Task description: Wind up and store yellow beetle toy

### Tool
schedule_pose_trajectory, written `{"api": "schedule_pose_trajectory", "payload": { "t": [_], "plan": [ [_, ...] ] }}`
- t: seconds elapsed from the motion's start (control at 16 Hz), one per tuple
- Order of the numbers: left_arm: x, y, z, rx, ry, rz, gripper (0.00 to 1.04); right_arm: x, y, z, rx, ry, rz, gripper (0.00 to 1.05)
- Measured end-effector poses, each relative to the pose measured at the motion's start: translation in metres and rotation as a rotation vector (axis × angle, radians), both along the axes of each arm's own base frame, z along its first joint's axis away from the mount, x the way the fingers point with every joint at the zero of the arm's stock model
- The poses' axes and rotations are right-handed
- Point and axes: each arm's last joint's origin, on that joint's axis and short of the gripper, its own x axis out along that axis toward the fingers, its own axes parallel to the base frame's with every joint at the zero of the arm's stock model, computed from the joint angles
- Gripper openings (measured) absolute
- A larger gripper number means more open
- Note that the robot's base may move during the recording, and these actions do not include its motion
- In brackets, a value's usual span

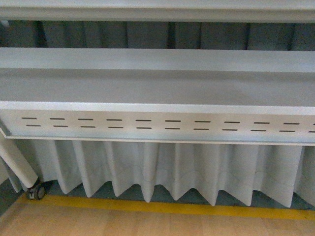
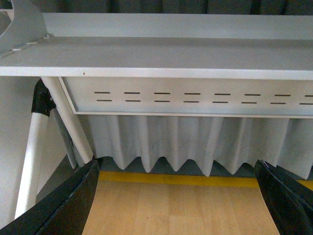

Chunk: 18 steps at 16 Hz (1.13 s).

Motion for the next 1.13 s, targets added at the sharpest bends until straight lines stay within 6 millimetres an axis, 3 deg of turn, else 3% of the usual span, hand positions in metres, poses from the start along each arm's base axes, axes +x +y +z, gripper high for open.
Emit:
{"api": "schedule_pose_trajectory", "payload": {
  "t": [1.13],
  "plan": [
    [0.0000,0.0000,-0.0001,0.000,0.002,0.000,0.98,0.0000,0.0000,-0.0001,0.000,0.000,0.000,0.98]
  ]
}}
